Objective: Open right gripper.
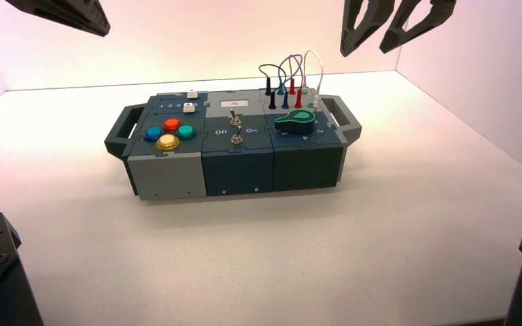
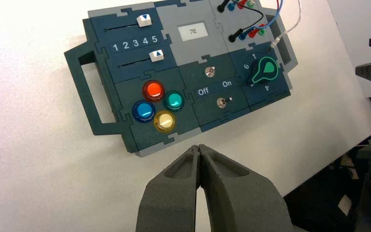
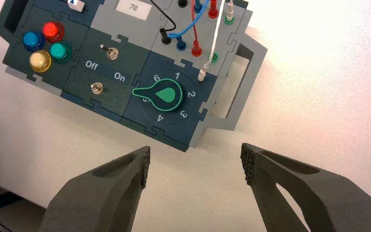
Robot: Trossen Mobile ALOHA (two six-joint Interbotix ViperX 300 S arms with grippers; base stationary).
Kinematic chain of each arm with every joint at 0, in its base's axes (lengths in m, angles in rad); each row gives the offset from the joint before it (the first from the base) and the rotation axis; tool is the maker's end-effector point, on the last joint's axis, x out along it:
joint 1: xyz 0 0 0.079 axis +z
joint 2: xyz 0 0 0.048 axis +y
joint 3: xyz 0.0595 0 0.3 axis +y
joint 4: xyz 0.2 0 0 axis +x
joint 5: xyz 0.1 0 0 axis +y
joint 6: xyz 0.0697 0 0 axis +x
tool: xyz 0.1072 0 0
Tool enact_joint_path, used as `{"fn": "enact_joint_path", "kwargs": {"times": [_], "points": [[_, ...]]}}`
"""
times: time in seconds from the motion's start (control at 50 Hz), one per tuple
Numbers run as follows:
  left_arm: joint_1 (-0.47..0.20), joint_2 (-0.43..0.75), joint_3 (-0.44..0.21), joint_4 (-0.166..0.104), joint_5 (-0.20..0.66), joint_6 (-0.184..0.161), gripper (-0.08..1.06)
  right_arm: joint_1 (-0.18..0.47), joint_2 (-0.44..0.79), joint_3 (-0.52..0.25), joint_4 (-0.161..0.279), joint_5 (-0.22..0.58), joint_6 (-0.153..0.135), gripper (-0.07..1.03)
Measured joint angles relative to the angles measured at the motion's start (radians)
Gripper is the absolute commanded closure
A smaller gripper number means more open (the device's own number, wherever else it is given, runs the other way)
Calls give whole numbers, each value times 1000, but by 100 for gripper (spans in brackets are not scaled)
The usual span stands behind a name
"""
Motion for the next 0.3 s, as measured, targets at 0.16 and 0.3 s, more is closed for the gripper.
{"fn": "enact_joint_path", "kwargs": {"times": [0.16,0.3], "points": [[0,0,0,0,0,0,101,0,0,-2,0,2,0,-1],[0,0,2,0,3,0,101,0,0,-2,0,3,0,-1]]}}
